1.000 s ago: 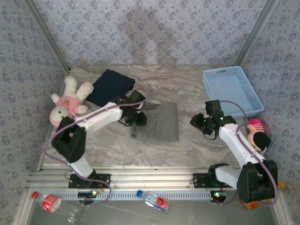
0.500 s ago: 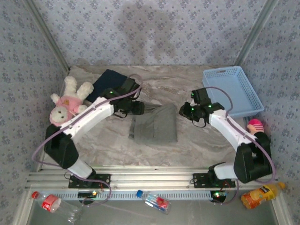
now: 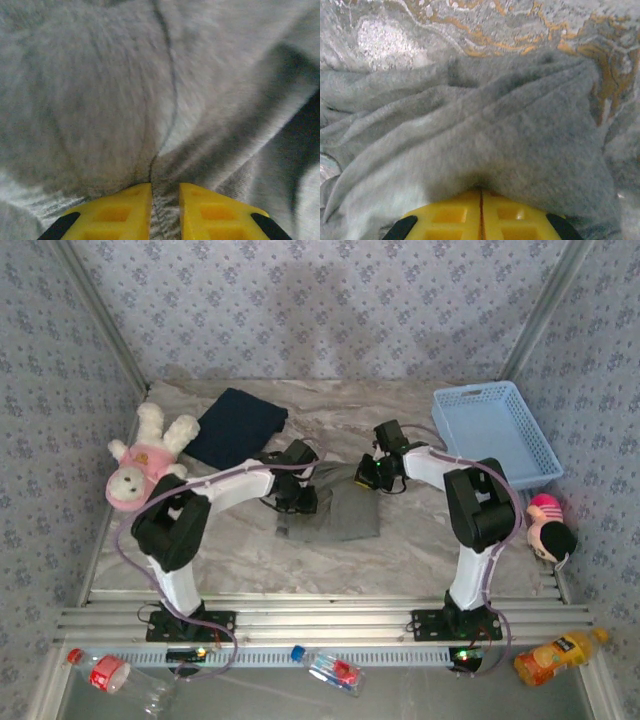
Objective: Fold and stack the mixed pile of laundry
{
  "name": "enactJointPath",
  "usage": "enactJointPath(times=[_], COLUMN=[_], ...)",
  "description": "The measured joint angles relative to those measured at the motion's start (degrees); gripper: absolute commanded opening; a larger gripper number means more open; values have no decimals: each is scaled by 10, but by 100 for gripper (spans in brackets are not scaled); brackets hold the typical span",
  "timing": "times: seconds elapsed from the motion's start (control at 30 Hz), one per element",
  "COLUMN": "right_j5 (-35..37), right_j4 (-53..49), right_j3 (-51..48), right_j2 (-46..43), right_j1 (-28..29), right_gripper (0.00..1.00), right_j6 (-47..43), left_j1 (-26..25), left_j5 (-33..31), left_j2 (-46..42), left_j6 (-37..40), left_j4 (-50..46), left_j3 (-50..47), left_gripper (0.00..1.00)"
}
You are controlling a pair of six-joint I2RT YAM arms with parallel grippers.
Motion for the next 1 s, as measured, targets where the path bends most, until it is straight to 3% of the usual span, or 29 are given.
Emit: enactJointPath(times=[0.23,0.4,0.53,0.67,0.87,1.0], right_j5=[6,25,47,58,74,72], right_j4=[10,4,13,-11,-65,-77], right_j3=[-11,-71,-175,-213,-197,-160], right_j2=[-8,-61,-158,-220,-282,-290], right_j1=[-3,-2,39,87,85,83], right_gripper=[11,11,12,14,16,16], right_j6=[4,4,37,74,85,78], left_j1=[28,47,49,50,59,56], left_j5=[-6,-33,-45,-59,-82,-74], left_j2=[51,99,189,250,245,153], left_j6=[24,54,94,124,148,140], left_j4=[-24,-48,-121,-172,-241,-237], left_j3=[53,131,295,422,518,430], left_gripper=[26,34,49,57,59,49])
